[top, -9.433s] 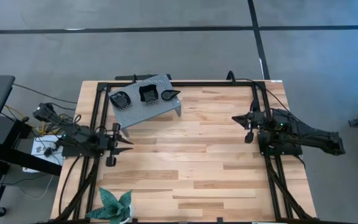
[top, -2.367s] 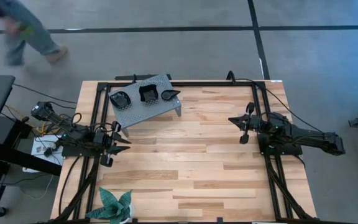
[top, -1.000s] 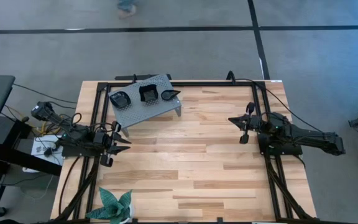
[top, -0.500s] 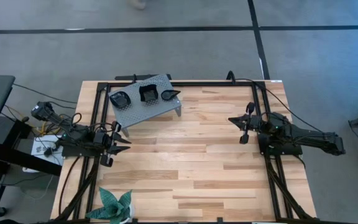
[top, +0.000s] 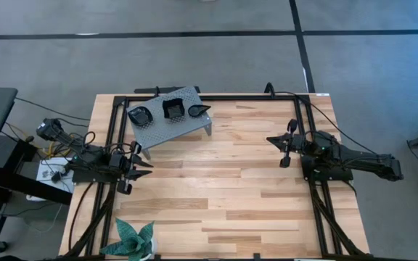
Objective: Pick & Place Mini shaped plates
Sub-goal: Return to Home Position
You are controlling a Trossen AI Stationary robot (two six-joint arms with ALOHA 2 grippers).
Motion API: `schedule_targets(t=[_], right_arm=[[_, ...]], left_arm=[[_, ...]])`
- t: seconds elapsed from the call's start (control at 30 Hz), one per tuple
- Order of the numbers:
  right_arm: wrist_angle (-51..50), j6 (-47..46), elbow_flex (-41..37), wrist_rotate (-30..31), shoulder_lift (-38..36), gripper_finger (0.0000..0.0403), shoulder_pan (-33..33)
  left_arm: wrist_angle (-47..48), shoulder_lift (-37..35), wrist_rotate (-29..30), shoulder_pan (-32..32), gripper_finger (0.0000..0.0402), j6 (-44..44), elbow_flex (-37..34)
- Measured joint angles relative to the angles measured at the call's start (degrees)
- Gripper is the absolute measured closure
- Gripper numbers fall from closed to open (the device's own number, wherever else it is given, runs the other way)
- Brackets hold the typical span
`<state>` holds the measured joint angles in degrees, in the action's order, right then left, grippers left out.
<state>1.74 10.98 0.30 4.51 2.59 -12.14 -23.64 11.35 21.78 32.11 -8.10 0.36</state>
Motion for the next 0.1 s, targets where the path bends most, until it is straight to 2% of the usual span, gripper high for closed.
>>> schedule_targets(t=[0.1], right_arm=[[-0.02,0.01,0.01,0.01,-0.02,0.0401,0.0]], left_arm=[[0.0,0.02,0.0,-0.01,0.0321,0.0,-0.02]])
